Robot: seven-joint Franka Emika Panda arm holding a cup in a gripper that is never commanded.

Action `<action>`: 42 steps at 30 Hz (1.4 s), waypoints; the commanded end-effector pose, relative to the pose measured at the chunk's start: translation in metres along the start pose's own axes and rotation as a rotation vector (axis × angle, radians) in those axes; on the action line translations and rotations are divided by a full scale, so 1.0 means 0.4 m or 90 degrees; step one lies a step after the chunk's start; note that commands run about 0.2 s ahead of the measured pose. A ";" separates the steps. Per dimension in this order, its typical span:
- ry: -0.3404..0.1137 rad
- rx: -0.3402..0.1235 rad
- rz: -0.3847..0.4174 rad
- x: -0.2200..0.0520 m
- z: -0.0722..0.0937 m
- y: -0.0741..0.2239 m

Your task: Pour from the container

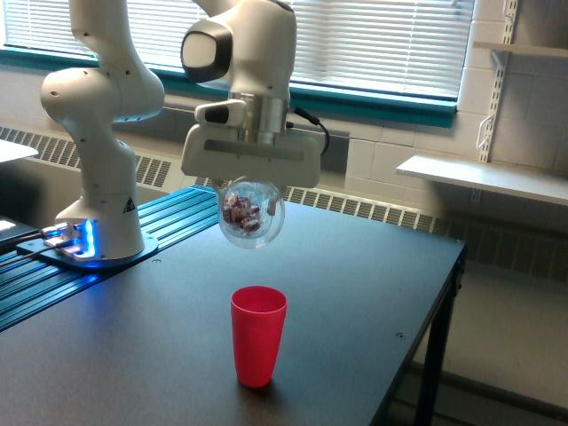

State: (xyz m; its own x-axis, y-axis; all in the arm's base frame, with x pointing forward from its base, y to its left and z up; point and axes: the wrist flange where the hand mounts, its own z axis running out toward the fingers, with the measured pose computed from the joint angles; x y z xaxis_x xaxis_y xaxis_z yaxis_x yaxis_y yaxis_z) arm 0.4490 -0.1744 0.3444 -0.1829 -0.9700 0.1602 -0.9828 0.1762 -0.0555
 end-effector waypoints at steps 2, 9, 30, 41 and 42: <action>-0.021 -0.023 0.089 -0.019 0.036 -0.018; -0.037 -0.043 0.145 -0.025 0.050 -0.051; -0.104 -0.113 0.277 -0.009 0.076 -0.074; -0.100 -0.127 0.275 -0.001 0.073 -0.098; -0.104 -0.127 0.274 -0.002 0.072 -0.101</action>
State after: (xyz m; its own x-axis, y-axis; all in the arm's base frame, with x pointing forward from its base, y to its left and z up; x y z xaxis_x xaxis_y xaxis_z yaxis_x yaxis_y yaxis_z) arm 0.4842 -0.1827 0.3145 -0.5703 -0.8214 0.0090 -0.8164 0.5680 0.1043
